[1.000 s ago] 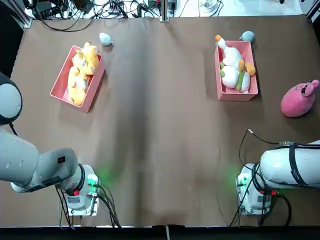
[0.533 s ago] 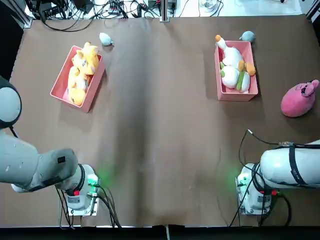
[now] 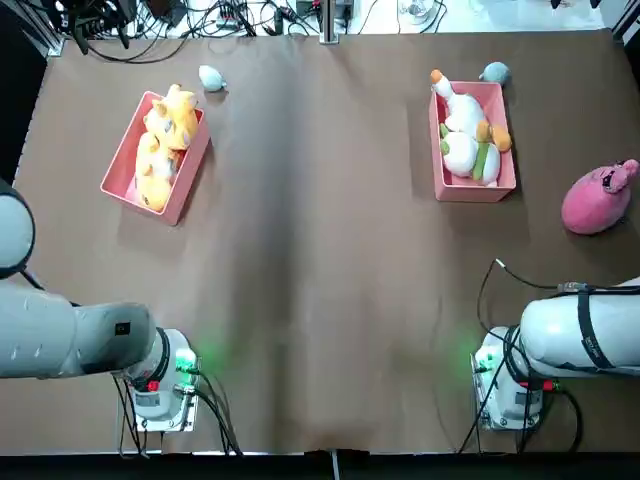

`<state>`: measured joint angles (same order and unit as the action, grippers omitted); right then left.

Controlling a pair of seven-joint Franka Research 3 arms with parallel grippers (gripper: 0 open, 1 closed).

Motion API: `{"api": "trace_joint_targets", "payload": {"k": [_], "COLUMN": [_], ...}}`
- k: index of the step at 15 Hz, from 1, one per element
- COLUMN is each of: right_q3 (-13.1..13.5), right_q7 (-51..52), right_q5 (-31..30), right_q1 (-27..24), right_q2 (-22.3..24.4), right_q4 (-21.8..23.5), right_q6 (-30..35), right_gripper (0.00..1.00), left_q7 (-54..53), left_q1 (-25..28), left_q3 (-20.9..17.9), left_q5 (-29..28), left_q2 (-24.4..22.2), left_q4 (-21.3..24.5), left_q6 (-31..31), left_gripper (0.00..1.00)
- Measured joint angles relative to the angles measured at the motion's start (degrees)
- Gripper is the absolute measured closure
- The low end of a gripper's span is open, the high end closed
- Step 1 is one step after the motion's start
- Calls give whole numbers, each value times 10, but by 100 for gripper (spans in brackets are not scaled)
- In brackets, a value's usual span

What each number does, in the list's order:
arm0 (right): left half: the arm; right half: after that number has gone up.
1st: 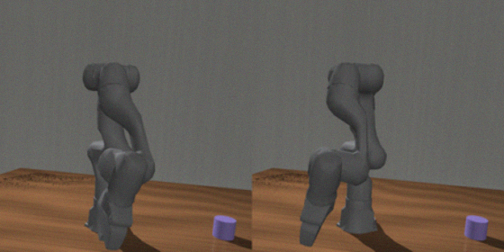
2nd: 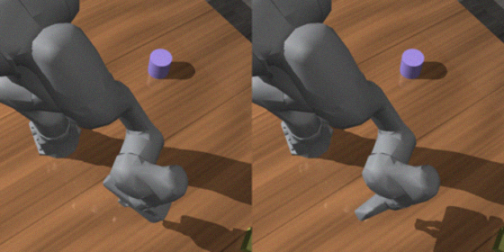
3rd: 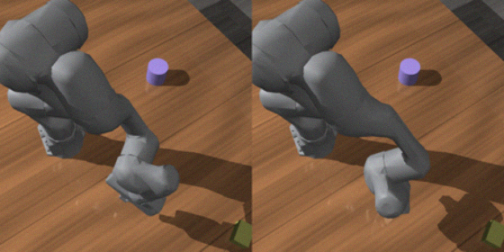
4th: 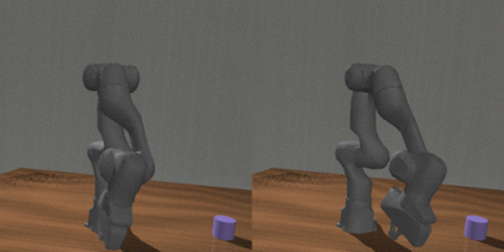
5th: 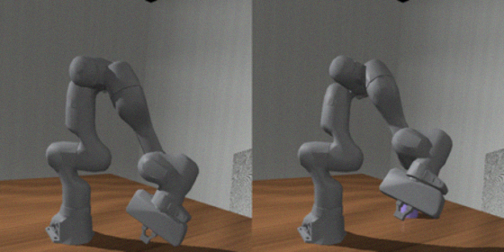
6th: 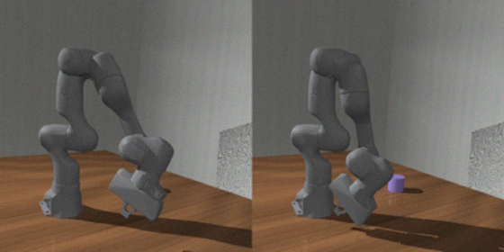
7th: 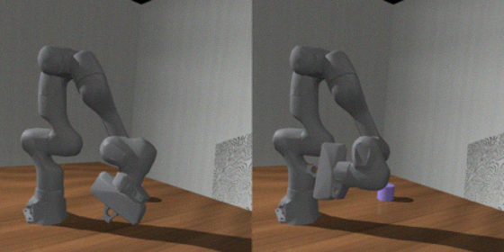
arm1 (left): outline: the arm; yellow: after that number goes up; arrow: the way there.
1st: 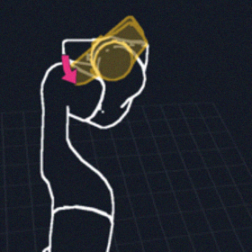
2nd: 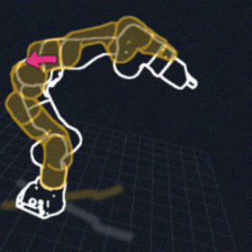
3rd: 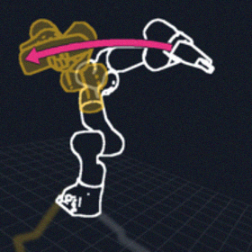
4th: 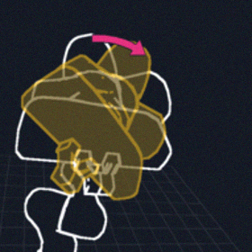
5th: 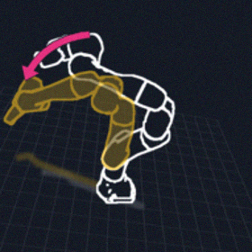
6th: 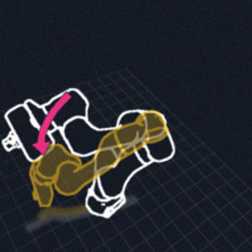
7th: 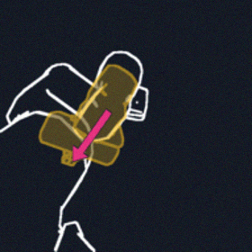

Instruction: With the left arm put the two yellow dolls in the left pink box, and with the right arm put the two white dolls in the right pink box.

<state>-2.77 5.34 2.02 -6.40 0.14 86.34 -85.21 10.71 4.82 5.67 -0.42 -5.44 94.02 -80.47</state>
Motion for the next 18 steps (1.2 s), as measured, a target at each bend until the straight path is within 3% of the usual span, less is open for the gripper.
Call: {"api": "trace_joint_targets", "payload": {"k": [4, 18], "right_q3": [-2, -3], "right_q7": [0, 0], "right_q5": [-7, -8], "right_q1": [0, 0], "right_q2": [0, -5], "right_q4": [0, 0], "right_q6": [0, -15], "right_gripper": [0, 0], "left_q7": [-4, -4], "left_q1": [-2, 1], "left_q3": [-3, -3], "left_q5": [7, 7], "left_q2": [-20, -20], "left_q4": [25, 28], "left_q6": [-10, -14], "left_gripper": [1, 1]}}
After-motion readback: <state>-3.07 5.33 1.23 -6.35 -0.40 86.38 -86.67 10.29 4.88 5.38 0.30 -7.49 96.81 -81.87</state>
